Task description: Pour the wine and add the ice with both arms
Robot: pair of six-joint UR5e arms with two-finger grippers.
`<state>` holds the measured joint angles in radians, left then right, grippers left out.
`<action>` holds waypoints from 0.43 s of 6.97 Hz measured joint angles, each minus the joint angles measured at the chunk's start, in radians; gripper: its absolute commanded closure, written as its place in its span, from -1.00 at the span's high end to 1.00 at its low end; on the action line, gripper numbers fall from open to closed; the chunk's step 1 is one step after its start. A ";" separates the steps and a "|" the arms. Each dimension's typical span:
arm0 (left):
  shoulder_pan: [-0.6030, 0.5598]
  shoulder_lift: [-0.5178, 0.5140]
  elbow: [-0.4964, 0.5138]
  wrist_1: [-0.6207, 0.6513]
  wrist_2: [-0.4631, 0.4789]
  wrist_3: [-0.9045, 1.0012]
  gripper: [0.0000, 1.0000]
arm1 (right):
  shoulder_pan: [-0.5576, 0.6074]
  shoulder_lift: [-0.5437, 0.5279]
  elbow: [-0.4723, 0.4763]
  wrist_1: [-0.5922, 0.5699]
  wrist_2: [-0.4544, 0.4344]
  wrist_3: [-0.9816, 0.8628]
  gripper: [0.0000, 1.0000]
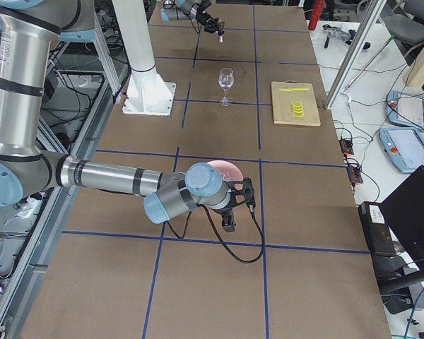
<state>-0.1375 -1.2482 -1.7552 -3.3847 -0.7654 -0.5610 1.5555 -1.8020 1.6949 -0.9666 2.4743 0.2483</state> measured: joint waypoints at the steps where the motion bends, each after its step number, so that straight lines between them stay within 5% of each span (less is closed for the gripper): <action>1: -0.003 -0.003 0.003 0.051 -0.005 -0.118 -1.00 | 0.000 0.002 0.000 0.000 0.000 0.000 1.00; 3: -0.013 -0.015 0.010 0.133 -0.011 -0.317 -1.00 | 0.000 0.004 0.000 0.001 0.000 0.002 1.00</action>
<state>-0.1508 -1.2632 -1.7452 -3.2518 -0.7759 -0.8779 1.5555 -1.7983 1.6950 -0.9660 2.4743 0.2498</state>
